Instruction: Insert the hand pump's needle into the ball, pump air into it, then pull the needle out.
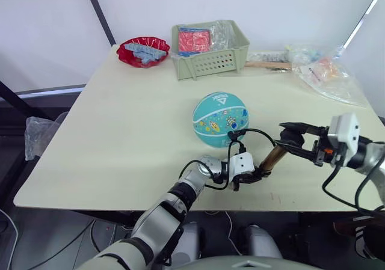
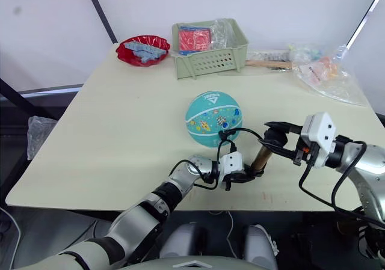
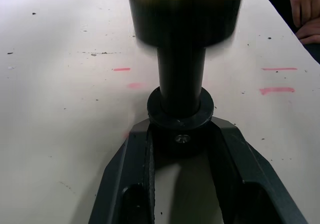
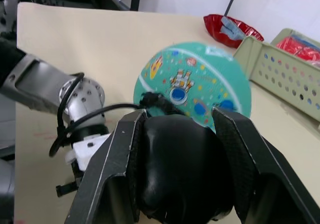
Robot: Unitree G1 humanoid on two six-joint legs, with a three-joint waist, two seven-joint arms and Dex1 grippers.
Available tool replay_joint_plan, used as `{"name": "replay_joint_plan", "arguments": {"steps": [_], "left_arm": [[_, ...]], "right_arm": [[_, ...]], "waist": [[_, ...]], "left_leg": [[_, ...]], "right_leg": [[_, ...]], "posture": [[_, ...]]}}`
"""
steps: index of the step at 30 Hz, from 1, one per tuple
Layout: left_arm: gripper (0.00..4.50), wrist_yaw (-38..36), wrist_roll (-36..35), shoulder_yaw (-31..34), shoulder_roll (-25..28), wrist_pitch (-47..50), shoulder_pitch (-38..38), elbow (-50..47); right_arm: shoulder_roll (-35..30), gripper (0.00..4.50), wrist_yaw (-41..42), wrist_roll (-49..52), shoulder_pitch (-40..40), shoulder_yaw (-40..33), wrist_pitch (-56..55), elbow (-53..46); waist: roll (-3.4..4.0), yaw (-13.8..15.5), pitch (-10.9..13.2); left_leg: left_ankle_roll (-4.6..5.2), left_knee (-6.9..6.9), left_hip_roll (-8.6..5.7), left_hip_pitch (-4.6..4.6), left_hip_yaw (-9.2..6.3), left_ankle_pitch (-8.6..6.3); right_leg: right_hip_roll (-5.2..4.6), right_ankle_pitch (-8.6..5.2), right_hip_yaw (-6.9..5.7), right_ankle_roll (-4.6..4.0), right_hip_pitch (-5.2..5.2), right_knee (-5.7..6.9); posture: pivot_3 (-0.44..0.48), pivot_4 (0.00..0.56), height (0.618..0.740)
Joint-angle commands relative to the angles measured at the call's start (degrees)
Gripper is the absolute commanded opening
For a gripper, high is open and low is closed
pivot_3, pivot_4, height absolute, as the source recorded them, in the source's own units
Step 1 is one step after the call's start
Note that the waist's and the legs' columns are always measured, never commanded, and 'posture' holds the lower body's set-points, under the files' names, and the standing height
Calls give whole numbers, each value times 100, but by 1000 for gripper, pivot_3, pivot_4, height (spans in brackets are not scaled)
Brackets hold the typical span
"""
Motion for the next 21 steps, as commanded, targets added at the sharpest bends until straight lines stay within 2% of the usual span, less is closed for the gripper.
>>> {"name": "replay_joint_plan", "arguments": {"steps": [1,8,14,21], "left_arm": [[1085,111,426,-168,208,405,285,624],[1085,106,429,-180,208,411,306,595],[1085,91,431,-180,225,403,298,604],[1085,64,440,-182,231,391,304,591]], "right_arm": [[45,1580,74,-553,270,489,-123,468],[86,1580,9,-564,138,465,-206,455],[-172,1580,13,-29,-98,-20,274,-40],[-689,1580,100,903,-447,-918,1000,-454]], "waist": [[3,-3,-3],[4,0,-15],[20,5,-2],[58,31,42]], "left_leg": [[-3,0,0,0,0,-2],[-3,0,0,1,0,-2],[-3,0,0,-1,0,-2],[12,0,-1,-15,-1,7]], "right_leg": [[0,0,1,0,0,0],[1,0,-2,1,1,-1],[1,0,-3,1,1,-3],[-2,0,-9,0,-7,-7]], "posture": [[0,150,738],[0,150,738],[0,150,738],[0,150,738]]}}
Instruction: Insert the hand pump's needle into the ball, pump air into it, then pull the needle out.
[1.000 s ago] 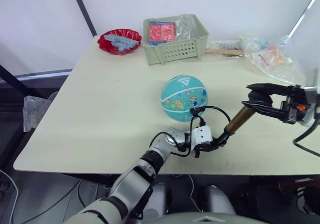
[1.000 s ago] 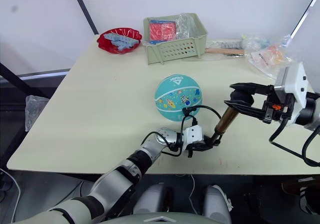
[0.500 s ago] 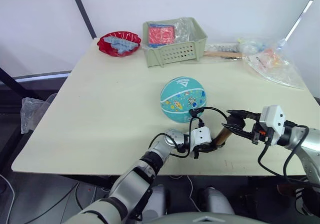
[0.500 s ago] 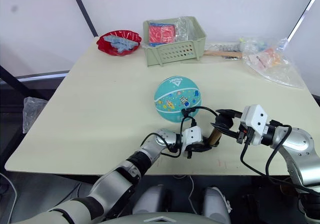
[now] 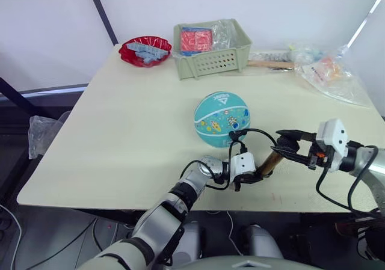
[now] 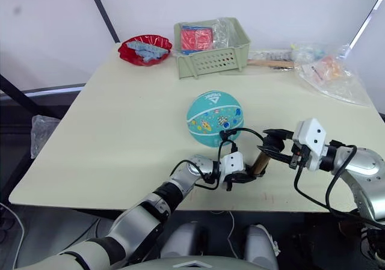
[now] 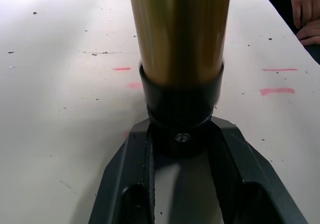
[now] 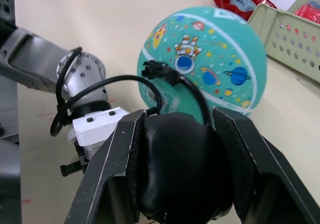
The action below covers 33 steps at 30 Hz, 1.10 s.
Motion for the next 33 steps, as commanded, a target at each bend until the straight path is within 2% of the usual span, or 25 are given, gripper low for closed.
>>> {"name": "replay_joint_plan", "arguments": {"steps": [1,6,11,20,27,33], "left_arm": [[1085,94,446,-181,287,407,311,634],[1085,83,455,-187,288,401,301,645],[1085,62,470,-204,290,386,312,643],[1085,66,488,-218,291,361,322,658],[1085,67,489,-216,284,344,324,665],[1085,85,481,-210,272,343,329,667]], "right_arm": [[-296,1580,62,729,-284,-805,404,-315],[-561,1580,22,1278,-642,-1216,860,-406],[-1016,1580,-63,1861,-1291,-1746,1353,-351],[-1465,1580,-132,2099,-1918,-2065,1690,-169],[-1432,1580,-152,1930,-1688,-1873,1775,-294],[-1032,1580,-270,1637,-842,-1481,1717,-655]], "waist": [[2,1,9],[-8,0,33],[14,-9,56],[14,-13,62],[20,-16,59],[-7,-20,31]], "left_leg": [[1,0,0,-4,0,0],[0,0,-2,-8,-1,0],[-2,0,-3,-8,3,-1],[-2,0,-2,-17,4,-1],[8,17,-2,-71,7,5],[7,18,-1,-70,3,5]], "right_leg": [[-1,0,-1,0,-3,-1],[-4,0,-2,0,-5,-2],[-9,1,-2,1,-6,0],[-16,1,-7,1,-12,0],[-21,3,-12,-1,-54,5],[-21,3,-15,-1,-53,5]], "posture": [[0,150,738],[0,150,738],[0,150,738],[0,150,738],[0,150,738],[0,150,738]]}}
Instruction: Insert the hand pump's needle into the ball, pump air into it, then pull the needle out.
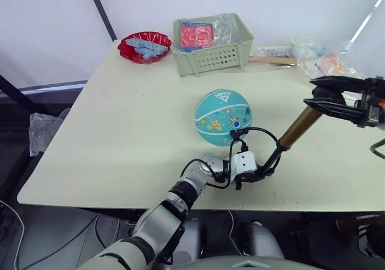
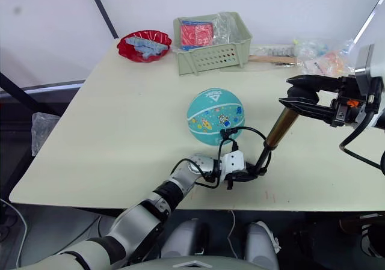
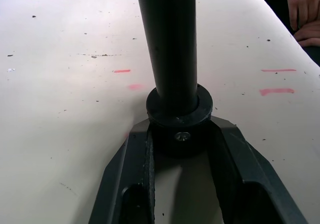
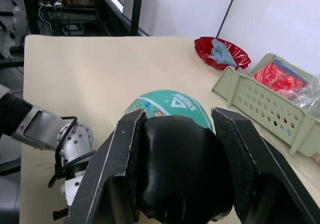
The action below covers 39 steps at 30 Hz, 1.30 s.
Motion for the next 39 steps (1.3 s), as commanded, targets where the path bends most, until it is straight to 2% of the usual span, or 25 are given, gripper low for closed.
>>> {"name": "replay_joint_plan", "arguments": {"steps": [1,5,14,21,29,34,39], "left_arm": [[1085,110,480,-219,265,445,349,702],[1085,121,476,-216,262,453,359,698],[1085,151,477,-219,263,448,364,707],[1085,144,486,-205,287,453,366,704],[1085,130,490,-212,281,447,355,713],[1085,135,493,-210,265,445,346,726],[1085,134,501,-201,270,442,326,748]], "right_arm": [[229,1580,-126,-332,477,131,-129,-227],[612,1580,-181,-614,979,492,-389,-317],[1443,1580,-334,-2282,1918,1581,-1842,364],[1697,1580,-412,-2594,2041,1835,-2214,480],[1533,1580,-427,-2082,1676,1516,-1818,72],[1317,1580,-526,-1421,1175,1036,-1236,-200],[822,1580,-476,-767,541,450,-582,-227]], "waist": [[-6,-2,-10],[-22,-4,-35],[-44,-8,-91],[-38,-4,-111],[-30,-2,-109],[-3,10,-87],[22,8,-56]], "left_leg": [[0,0,0,0,0,0],[0,0,0,1,0,0],[1,0,1,6,1,0],[1,1,3,7,-1,0],[2,2,4,8,0,1],[3,6,3,3,2,2],[4,18,2,1,3,2]], "right_leg": [[0,0,1,0,1,0],[0,0,0,0,1,0],[7,-1,-4,0,4,1],[15,-1,-6,0,5,2],[22,-1,-16,0,5,4],[21,-1,-27,0,3,3],[23,0,-27,0,4,8]], "posture": [[0,150,738],[0,150,738],[0,150,738],[0,150,738],[0,150,738],[0,150,738],[0,150,738]]}}
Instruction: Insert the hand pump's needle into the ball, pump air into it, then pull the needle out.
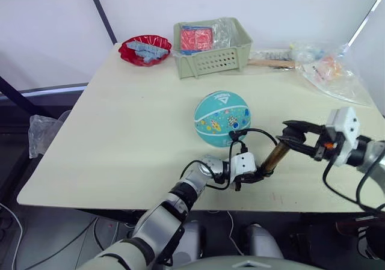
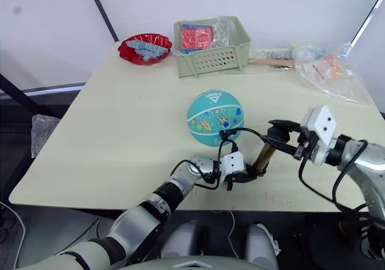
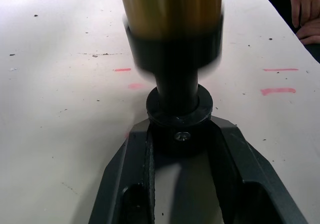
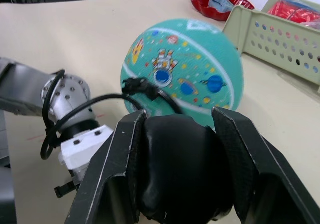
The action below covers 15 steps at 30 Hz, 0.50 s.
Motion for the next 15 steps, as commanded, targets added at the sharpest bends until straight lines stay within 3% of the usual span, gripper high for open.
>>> {"name": "replay_joint_plan", "arguments": {"steps": [1,8,15], "left_arm": [[1085,71,464,-213,283,430,312,697],[1085,65,471,-212,275,421,298,716],[1085,63,469,-210,269,426,292,728]], "right_arm": [[-279,1580,-9,599,-433,-750,259,-267],[-884,1580,74,1202,-909,-1393,825,-114],[-1083,1580,-23,1511,-1162,-1551,1136,-149]], "waist": [[-2,-1,9],[-2,-2,17],[-2,-5,16]], "left_leg": [[0,0,0,0,0,0],[0,0,0,-1,-2,0],[0,0,0,-1,-2,0]], "right_leg": [[-1,0,0,0,0,1],[1,0,-1,0,0,1],[-1,0,15,0,0,1]], "posture": [[0,150,738],[0,150,738],[0,150,738]]}}
